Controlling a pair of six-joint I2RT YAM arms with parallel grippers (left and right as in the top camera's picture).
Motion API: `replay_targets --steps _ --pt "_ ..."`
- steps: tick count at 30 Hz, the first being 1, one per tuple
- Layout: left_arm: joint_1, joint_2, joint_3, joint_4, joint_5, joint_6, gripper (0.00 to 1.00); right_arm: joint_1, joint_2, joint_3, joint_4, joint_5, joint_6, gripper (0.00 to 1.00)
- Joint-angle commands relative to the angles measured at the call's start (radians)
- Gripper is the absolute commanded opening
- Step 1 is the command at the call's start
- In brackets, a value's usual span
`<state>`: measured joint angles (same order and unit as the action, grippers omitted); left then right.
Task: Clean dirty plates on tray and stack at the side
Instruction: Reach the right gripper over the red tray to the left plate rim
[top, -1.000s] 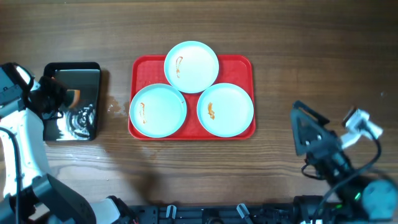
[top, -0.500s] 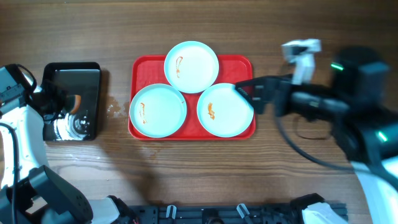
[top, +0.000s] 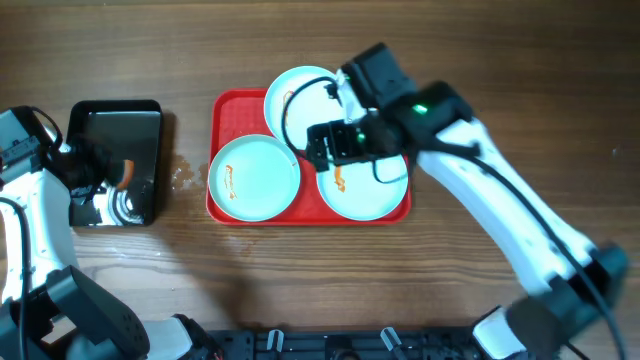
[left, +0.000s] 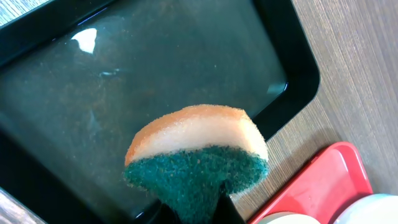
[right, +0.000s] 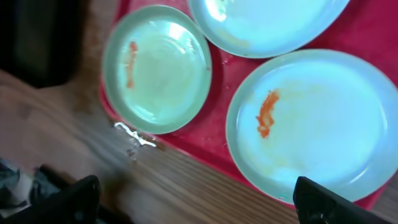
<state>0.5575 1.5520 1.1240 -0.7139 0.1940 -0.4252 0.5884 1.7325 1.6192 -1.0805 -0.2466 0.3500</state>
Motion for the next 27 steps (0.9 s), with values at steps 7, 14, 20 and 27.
replay_targets --steps 7,14,20,27 --pt "0.002 0.005 0.008 -0.010 -0.008 -0.010 0.04 0.002 0.213 0.024 0.277 -0.467 -0.146 1.00" --pt "0.002 0.005 0.008 -0.010 -0.005 -0.010 0.04 0.022 0.280 0.023 0.309 -0.197 -0.084 0.91" --pt "0.001 0.005 0.008 -0.010 -0.005 -0.010 0.04 0.069 0.364 0.023 0.344 -0.093 -0.004 0.77" --pt "0.001 0.005 0.008 -0.010 -0.005 -0.010 0.04 0.116 0.388 0.023 0.343 0.072 0.026 0.69"
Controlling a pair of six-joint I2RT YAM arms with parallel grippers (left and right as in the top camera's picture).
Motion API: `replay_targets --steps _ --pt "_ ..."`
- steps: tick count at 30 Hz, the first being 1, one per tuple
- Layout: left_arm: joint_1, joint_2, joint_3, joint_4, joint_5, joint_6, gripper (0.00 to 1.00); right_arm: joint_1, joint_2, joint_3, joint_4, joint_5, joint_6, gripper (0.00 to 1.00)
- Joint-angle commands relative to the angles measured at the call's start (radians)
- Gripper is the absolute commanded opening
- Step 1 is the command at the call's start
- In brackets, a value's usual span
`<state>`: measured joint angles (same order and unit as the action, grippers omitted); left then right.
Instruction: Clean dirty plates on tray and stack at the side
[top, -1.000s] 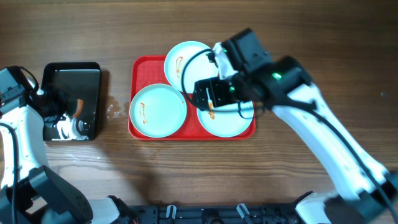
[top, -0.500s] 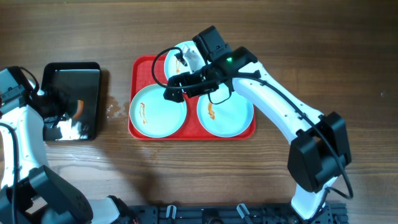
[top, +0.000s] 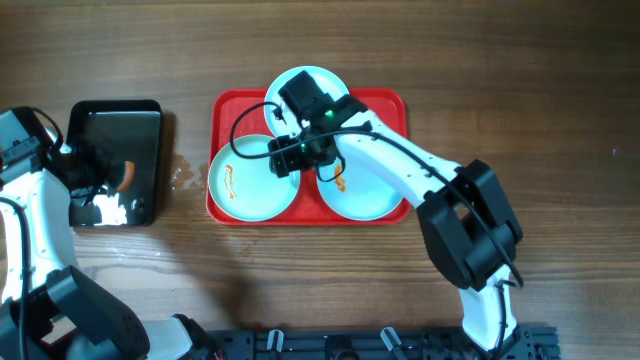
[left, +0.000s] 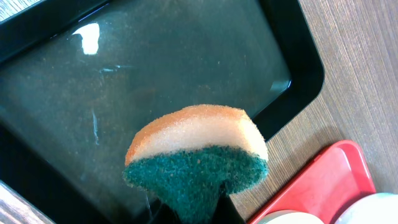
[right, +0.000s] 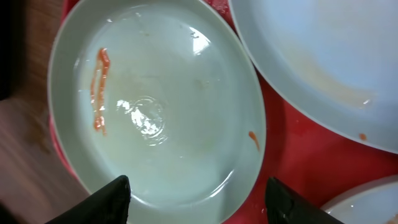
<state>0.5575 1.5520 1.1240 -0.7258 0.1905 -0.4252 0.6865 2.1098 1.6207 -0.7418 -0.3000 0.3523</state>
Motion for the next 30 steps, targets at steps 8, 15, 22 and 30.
replay_targets --steps 8,15,22,30 --pt "0.001 0.005 0.008 0.002 0.005 -0.010 0.04 0.034 0.027 0.002 0.004 0.251 0.042 0.63" --pt "0.001 0.005 0.008 0.002 0.018 -0.010 0.04 0.034 0.051 0.002 0.053 0.202 0.044 0.55" --pt "0.001 0.005 0.008 0.002 0.019 -0.010 0.04 0.034 0.073 0.002 0.062 0.202 0.044 0.50" --pt "0.001 0.005 0.008 0.002 0.029 -0.010 0.04 0.034 0.092 0.002 0.127 0.202 0.044 0.47"
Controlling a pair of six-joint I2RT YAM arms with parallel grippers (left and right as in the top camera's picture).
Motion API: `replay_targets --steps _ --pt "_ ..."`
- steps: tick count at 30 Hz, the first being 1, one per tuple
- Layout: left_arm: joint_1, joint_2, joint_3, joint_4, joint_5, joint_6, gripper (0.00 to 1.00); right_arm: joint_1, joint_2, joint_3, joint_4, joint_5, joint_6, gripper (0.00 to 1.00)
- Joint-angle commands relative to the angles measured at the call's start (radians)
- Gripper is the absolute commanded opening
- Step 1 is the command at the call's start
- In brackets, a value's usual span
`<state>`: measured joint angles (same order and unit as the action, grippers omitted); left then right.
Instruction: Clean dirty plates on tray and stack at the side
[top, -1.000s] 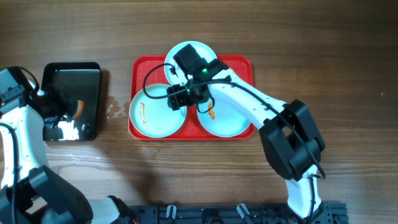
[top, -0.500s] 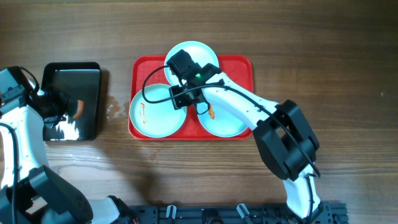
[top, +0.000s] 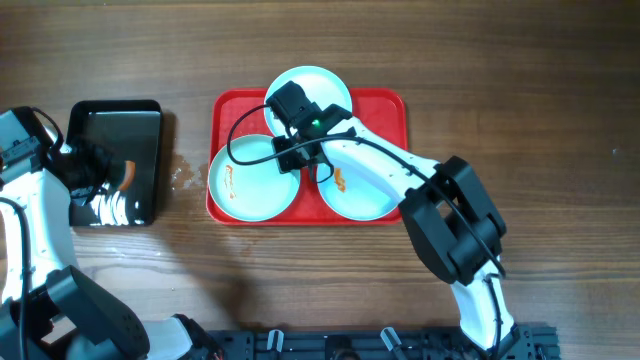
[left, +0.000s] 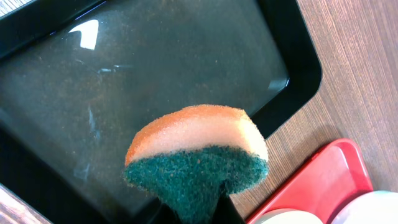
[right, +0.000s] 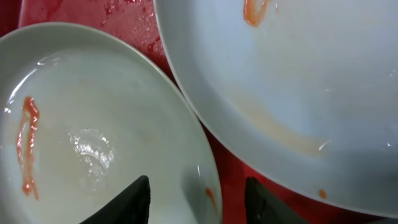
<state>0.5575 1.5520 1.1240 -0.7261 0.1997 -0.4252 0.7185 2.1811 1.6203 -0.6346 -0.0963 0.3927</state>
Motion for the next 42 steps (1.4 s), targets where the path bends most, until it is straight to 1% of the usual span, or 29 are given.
replay_targets --steps 1,7,9,12,14,16,21,23,25,29,31,38,42 --pt "0.001 0.005 0.008 0.002 0.020 -0.010 0.04 0.002 0.021 0.002 0.023 -0.002 0.003 0.47" --pt "0.001 0.005 0.008 0.002 0.020 -0.010 0.04 0.002 0.029 0.002 0.031 0.015 0.001 0.43" --pt "0.001 0.005 0.008 -0.001 0.020 -0.010 0.04 0.002 0.035 0.002 0.042 0.018 0.001 0.40" --pt "0.001 0.005 0.008 -0.002 0.020 -0.010 0.04 0.002 0.037 0.002 0.051 0.018 0.001 0.34" --pt "0.001 0.005 0.008 -0.002 0.021 -0.010 0.04 0.002 0.037 0.002 0.056 0.018 0.001 0.27" --pt "0.001 0.005 0.008 0.000 0.034 -0.010 0.04 0.002 0.037 0.002 0.057 0.018 0.001 0.24" --pt "0.001 0.005 0.008 0.000 0.069 -0.010 0.04 0.002 0.037 0.002 0.055 0.018 0.001 0.24" --pt "0.001 0.005 0.008 0.000 0.069 -0.010 0.04 0.002 0.037 0.002 0.052 0.018 0.000 0.29" --pt "0.001 0.005 0.008 -0.001 0.069 -0.010 0.04 0.002 0.038 0.002 0.051 0.019 0.000 0.32" --pt "0.001 0.005 0.008 -0.002 0.069 -0.010 0.04 0.002 0.043 0.002 0.048 0.029 0.000 0.32" --pt "0.001 0.005 0.008 -0.005 0.074 -0.010 0.04 0.002 0.048 0.002 0.046 0.029 0.000 0.31" --pt "-0.015 0.005 0.008 -0.011 0.173 0.003 0.04 0.002 0.054 0.002 0.039 0.029 0.004 0.15" --pt "-0.053 0.005 0.008 -0.024 0.238 0.032 0.04 0.002 0.054 0.002 0.034 0.029 0.003 0.14"
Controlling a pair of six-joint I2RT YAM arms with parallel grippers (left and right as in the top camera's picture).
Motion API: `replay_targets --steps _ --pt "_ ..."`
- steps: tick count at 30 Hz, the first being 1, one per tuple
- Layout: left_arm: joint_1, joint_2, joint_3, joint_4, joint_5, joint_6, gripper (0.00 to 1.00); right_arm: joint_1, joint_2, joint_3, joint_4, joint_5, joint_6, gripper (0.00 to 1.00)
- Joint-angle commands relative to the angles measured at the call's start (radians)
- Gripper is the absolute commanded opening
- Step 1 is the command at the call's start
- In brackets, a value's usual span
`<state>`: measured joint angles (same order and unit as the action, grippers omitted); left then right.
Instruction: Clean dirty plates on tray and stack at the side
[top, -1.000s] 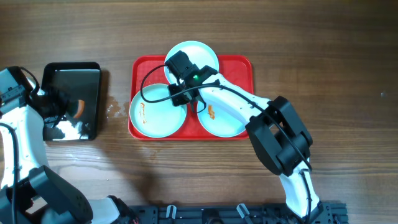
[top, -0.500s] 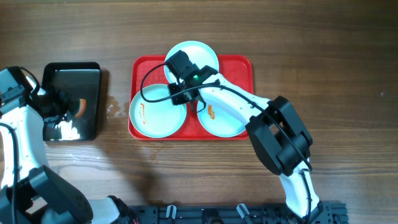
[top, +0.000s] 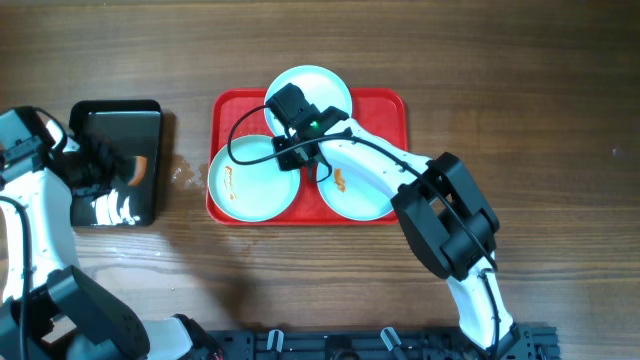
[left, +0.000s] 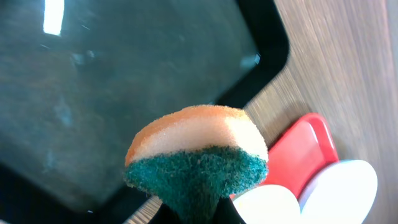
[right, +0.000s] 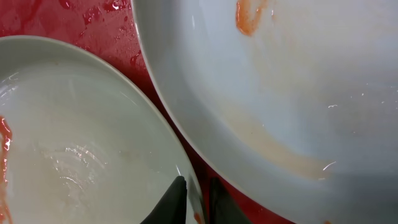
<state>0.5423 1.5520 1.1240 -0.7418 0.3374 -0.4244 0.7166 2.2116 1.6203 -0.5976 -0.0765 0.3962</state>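
Observation:
Three pale plates lie on the red tray. The left plate has an orange streak, and so does the right plate. The top plate looks clean. My right gripper is shut on the left plate's right rim. In the right wrist view, that gripper pinches the rim of the left plate beside the smeared right plate. My left gripper is shut on an orange-and-green sponge over the black basin.
The black basin holds water and stands left of the red tray. Drops of water lie on the wood between them. Bare wooden table surrounds the tray on the right and at the back.
My right gripper's fingers stood apart at the left plate's rim and now pinch it. My left gripper has shifted with the sponge toward the basin's tray-side edge, bringing plates into its view.
My right gripper was open above the tray's right side. Then it was over the left plate, then low at that plate's right rim, and now it is shut on the rim. My left gripper held the sponge over the basin at every moment, shifting trayward only now.

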Motion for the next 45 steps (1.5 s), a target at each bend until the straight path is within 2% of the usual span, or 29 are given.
replay_targets --steps 1,8,18,25,39,41,45 --pt "-0.051 0.005 0.008 -0.013 0.106 0.036 0.04 0.004 0.023 0.002 -0.004 0.009 0.000 0.14" --pt "-0.174 0.005 0.008 -0.080 0.107 0.050 0.04 0.004 0.023 0.002 -0.024 0.009 0.008 0.06" --pt "-0.327 0.005 0.007 -0.145 0.096 0.051 0.04 0.002 0.023 0.003 -0.066 0.007 0.028 0.04" --pt "-0.440 0.014 0.007 -0.138 0.022 0.050 0.04 0.002 0.023 0.003 -0.103 -0.029 0.034 0.04" --pt "-0.566 0.184 0.007 -0.100 0.034 0.053 0.04 -0.027 0.023 0.003 -0.196 -0.121 0.075 0.04" --pt "-0.590 0.198 0.007 -0.090 0.067 0.090 0.04 -0.029 0.023 0.003 -0.197 -0.136 0.075 0.04" --pt "-0.645 0.210 0.007 -0.047 0.039 0.122 0.04 -0.029 0.023 0.003 -0.200 -0.145 0.076 0.04"
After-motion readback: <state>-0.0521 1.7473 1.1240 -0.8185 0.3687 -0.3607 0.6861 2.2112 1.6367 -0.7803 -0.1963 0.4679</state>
